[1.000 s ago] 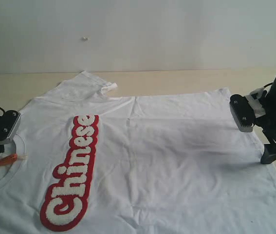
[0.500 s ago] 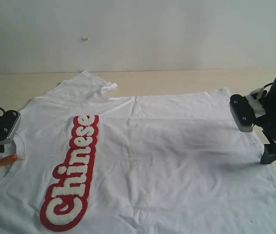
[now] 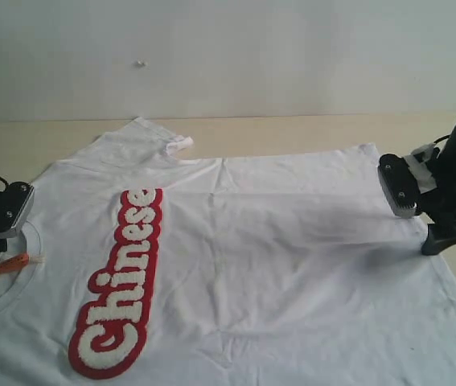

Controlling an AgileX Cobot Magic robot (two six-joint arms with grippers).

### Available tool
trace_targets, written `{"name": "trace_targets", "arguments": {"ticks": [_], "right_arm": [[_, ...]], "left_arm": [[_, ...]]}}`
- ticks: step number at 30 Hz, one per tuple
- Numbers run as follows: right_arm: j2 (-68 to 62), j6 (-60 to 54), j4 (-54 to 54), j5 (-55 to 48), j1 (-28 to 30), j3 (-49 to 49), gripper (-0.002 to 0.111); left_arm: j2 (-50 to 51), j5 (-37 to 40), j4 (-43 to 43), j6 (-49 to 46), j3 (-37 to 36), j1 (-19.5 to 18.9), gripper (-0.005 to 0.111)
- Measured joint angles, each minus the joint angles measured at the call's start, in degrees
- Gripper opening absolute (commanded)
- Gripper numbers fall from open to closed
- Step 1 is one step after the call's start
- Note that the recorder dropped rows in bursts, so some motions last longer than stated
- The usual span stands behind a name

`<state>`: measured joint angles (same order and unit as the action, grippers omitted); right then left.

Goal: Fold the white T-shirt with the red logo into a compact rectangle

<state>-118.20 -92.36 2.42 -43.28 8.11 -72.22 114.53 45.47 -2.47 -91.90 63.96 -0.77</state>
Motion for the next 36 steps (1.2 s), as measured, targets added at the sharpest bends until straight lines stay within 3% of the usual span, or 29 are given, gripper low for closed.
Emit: {"name": "trace_targets", "arguments": {"ticks": [2, 3, 36], "right_arm": [[-0.12, -0.03, 0.0, -0.02, 0.0, 0.0, 0.003], [-0.23, -0.16, 0.0, -0.02, 0.0, 0.0, 0.001], [-0.48, 2.17, 0.21, 0.02, 0.0, 0.0, 0.001]], "left_arm": [[0.0, 0.0, 0.0, 0.0, 0.0, 0.0, 0.093], [0.0, 0.0, 0.0, 0.0, 0.0, 0.0, 0.093], [0.0, 0.0, 0.0, 0.0, 0.0, 0.0, 0.093]]}}
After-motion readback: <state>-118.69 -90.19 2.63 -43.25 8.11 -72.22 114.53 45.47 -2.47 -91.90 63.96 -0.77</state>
